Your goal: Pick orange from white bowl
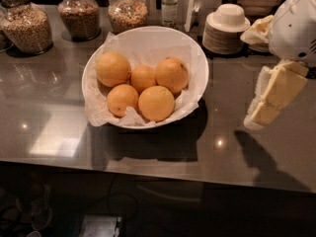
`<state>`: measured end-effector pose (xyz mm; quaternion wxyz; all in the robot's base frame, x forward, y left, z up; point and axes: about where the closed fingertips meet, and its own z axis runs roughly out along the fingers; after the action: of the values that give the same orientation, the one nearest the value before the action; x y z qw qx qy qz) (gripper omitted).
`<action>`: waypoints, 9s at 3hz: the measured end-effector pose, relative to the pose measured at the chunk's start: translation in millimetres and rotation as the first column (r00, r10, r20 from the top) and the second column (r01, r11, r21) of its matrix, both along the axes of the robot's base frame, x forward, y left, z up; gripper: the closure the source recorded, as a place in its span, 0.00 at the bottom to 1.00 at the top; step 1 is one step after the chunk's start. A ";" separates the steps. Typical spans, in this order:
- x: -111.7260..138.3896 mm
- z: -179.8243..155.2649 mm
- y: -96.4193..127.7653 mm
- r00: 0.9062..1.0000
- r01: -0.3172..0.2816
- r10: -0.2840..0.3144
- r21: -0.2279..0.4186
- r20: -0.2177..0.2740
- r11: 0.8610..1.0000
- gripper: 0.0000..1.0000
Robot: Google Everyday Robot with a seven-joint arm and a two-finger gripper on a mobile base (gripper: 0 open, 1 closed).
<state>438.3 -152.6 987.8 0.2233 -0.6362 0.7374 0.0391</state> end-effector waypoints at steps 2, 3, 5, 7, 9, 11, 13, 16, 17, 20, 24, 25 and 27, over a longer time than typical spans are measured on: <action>-0.9 82.6 161.8 0.940 -0.337 0.313 0.234 0.136 0.912 0.00; 11.8 89.2 195.2 0.930 -0.354 0.316 0.224 0.188 0.908 0.00; 35.9 23.5 264.2 0.928 -0.370 0.352 0.192 0.124 0.909 0.00; 53.8 -40.7 319.9 0.921 -0.384 0.390 0.203 0.013 0.901 0.00; 69.7 -34.1 310.2 0.931 -0.361 0.363 0.226 0.035 0.905 0.00; 116.3 -26.1 292.0 0.945 -0.324 0.322 0.259 0.052 0.910 0.00; 132.8 -80.2 271.3 0.968 -0.221 0.249 0.396 -0.022 0.892 0.00; 134.3 -88.7 270.9 0.967 -0.213 0.252 0.398 -0.047 0.892 0.19; 134.3 -88.7 270.9 0.967 -0.213 0.252 0.398 -0.047 0.892 0.42; 129.3 -91.2 272.8 0.963 -0.221 0.263 0.406 -0.052 0.887 1.00; -5.9 81.8 254.2 0.889 -0.422 0.278 0.416 0.364 0.805 1.00; -30.3 117.6 233.9 0.869 -0.414 0.219 0.410 0.443 0.813 1.00; -42.7 133.8 185.2 0.874 -0.351 0.099 0.478 0.475 0.805 1.00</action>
Offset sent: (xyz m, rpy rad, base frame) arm -0.0042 0.1860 0.1146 0.3427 -0.1037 0.4437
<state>395.6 32.5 1121.6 0.5461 -0.6224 0.5439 0.1359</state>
